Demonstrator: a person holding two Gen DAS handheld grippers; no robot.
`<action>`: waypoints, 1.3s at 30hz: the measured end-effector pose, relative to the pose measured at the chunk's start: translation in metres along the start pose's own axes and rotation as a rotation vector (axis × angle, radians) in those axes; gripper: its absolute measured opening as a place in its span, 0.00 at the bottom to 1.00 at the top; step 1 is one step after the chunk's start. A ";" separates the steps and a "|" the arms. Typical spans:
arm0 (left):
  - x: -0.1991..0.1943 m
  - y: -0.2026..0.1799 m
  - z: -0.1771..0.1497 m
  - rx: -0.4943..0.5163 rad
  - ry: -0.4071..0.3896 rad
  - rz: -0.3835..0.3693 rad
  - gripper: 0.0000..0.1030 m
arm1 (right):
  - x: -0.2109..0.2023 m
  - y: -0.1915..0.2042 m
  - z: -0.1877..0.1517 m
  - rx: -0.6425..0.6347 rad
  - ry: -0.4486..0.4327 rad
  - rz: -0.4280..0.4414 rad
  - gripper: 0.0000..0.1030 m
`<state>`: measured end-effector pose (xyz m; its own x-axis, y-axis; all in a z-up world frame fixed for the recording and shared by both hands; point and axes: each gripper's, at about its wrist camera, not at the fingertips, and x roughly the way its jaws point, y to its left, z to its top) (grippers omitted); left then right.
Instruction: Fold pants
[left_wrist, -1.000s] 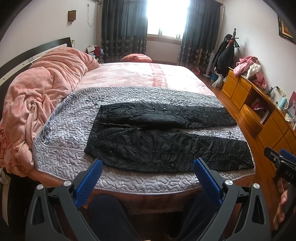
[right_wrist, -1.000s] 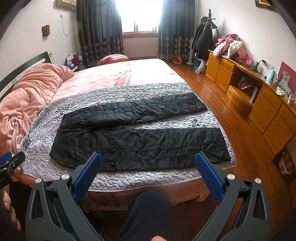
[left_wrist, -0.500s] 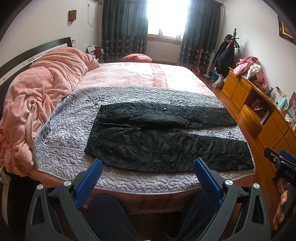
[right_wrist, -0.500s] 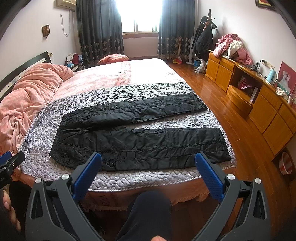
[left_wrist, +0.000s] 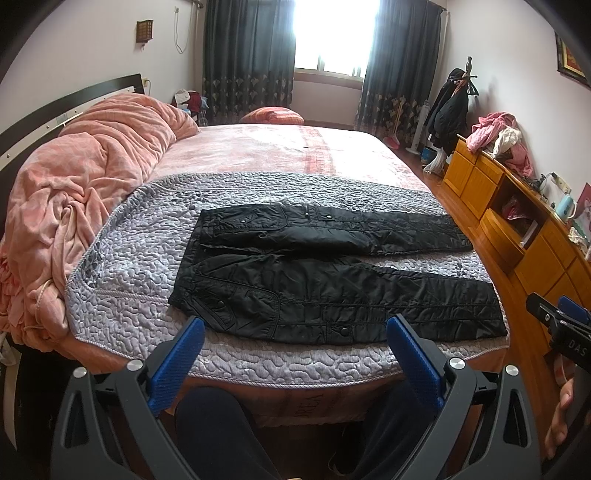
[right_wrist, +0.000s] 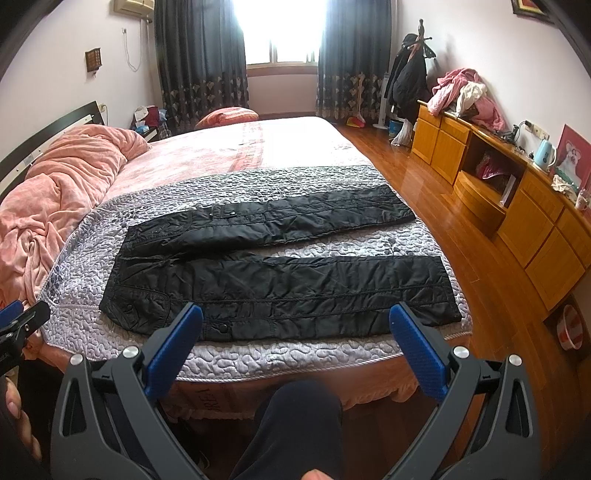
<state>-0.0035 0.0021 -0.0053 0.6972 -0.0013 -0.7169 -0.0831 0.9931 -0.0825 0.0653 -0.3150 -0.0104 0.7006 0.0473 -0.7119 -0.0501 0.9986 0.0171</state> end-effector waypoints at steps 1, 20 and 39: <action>0.000 0.000 0.000 0.000 -0.001 0.001 0.96 | 0.000 0.000 -0.001 0.000 -0.001 0.000 0.98; 0.001 -0.001 0.000 0.001 -0.001 0.005 0.96 | 0.004 0.005 0.003 -0.006 0.001 0.001 0.98; 0.130 0.107 -0.018 -0.178 0.201 -0.112 0.92 | 0.102 -0.033 -0.017 0.085 0.119 0.230 0.97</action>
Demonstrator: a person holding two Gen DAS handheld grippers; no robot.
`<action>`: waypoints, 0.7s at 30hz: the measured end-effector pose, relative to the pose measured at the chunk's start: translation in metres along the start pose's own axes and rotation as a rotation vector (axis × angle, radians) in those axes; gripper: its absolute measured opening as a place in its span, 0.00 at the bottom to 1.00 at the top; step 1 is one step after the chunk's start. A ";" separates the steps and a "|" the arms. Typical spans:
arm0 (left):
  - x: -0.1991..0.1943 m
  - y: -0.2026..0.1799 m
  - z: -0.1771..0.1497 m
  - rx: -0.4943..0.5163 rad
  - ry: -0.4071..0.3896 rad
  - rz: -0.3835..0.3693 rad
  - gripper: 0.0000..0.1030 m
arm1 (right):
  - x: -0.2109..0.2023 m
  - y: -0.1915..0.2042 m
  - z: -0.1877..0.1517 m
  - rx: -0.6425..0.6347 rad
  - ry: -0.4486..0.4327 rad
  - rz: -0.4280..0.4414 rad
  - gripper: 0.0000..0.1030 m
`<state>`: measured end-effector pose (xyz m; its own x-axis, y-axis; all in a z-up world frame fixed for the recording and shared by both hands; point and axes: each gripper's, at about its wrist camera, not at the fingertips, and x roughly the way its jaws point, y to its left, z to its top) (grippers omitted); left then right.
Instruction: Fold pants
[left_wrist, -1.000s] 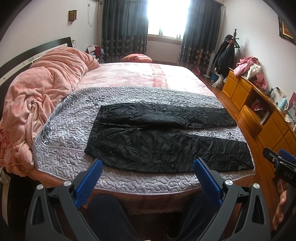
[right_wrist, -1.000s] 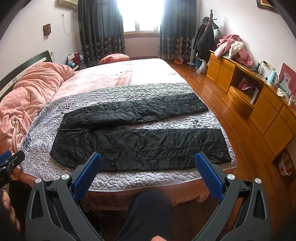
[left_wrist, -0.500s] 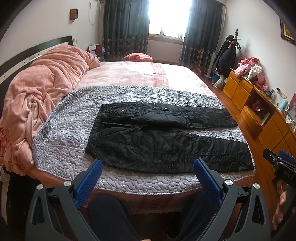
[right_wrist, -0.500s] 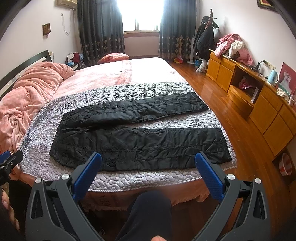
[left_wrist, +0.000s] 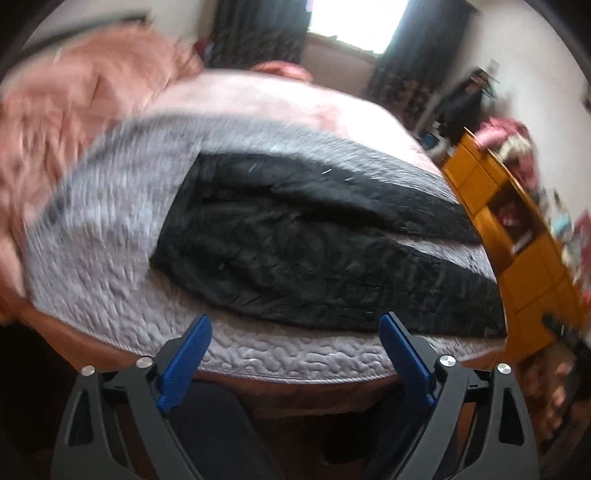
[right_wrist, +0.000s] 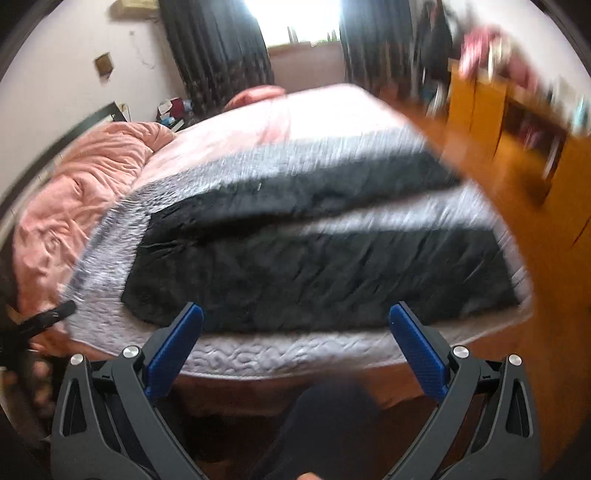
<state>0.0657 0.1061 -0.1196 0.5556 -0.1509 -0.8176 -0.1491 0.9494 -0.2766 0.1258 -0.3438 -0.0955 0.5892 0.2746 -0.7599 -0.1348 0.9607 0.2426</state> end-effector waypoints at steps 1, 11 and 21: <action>0.015 0.016 0.004 -0.016 0.036 0.029 0.92 | 0.016 -0.013 -0.002 0.019 0.030 -0.004 0.97; 0.142 0.170 0.037 -0.400 0.215 -0.127 0.78 | 0.117 -0.117 -0.037 0.310 0.196 0.135 0.97; 0.200 0.201 0.047 -0.573 0.258 -0.123 0.57 | 0.146 -0.196 -0.062 0.570 0.190 0.254 0.90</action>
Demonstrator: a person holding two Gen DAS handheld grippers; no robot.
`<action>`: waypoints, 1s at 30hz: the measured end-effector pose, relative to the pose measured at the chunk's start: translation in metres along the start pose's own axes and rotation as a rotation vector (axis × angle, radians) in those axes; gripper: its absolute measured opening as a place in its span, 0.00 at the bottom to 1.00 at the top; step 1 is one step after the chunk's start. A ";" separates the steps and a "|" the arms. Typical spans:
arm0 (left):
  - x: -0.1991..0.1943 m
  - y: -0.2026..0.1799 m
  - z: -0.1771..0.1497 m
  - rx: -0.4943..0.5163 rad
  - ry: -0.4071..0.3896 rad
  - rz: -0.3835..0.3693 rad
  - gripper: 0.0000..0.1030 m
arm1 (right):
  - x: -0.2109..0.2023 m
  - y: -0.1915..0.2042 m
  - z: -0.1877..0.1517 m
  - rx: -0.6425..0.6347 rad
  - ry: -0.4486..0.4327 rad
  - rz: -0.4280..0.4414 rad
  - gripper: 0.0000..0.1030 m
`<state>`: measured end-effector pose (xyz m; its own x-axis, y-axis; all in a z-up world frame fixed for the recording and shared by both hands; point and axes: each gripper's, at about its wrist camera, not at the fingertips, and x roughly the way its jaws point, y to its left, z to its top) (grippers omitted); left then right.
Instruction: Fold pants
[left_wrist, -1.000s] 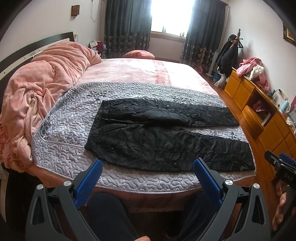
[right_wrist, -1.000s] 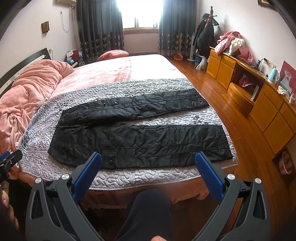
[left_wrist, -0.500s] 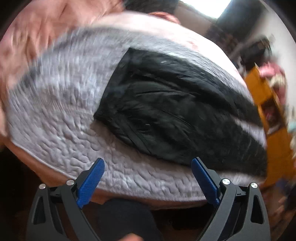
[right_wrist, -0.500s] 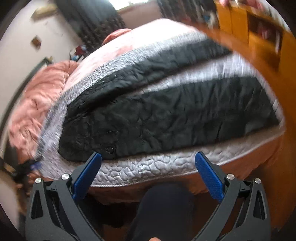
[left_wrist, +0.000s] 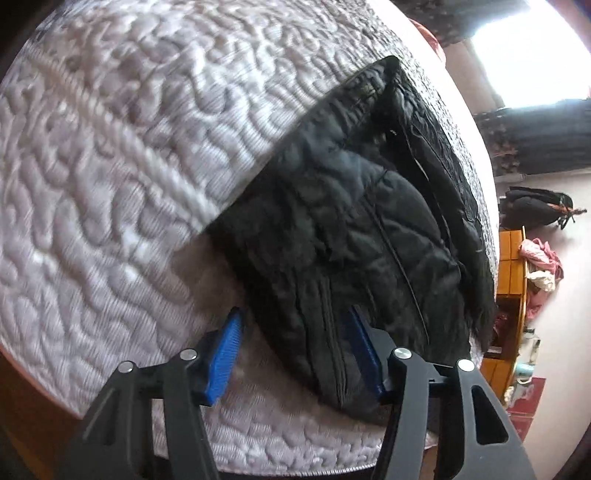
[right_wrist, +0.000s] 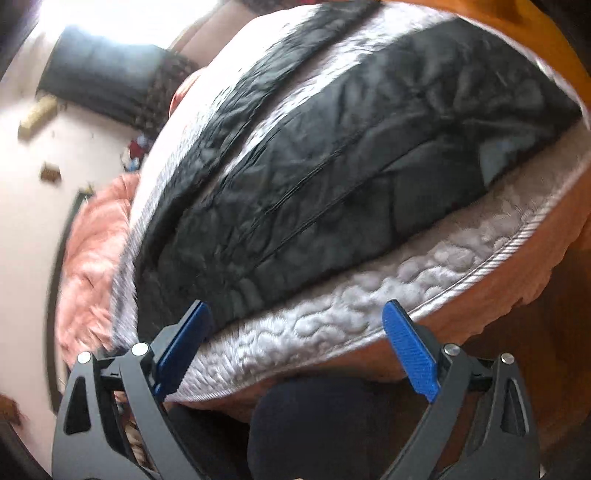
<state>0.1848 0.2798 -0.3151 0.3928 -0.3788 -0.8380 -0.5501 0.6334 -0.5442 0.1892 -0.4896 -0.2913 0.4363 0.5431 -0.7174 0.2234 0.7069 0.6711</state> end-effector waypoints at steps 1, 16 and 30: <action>0.003 -0.003 0.001 0.006 0.003 0.008 0.57 | -0.002 -0.010 0.006 0.032 -0.010 0.019 0.79; 0.024 -0.006 0.006 -0.056 -0.009 0.021 0.58 | -0.059 -0.180 0.083 0.511 -0.298 0.125 0.75; -0.025 0.010 -0.001 -0.246 -0.175 0.006 0.10 | -0.061 -0.156 0.090 0.421 -0.271 0.088 0.13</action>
<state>0.1685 0.2951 -0.2993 0.4985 -0.2401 -0.8330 -0.7062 0.4449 -0.5508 0.2059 -0.6738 -0.3359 0.6675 0.4161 -0.6175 0.4829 0.3893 0.7844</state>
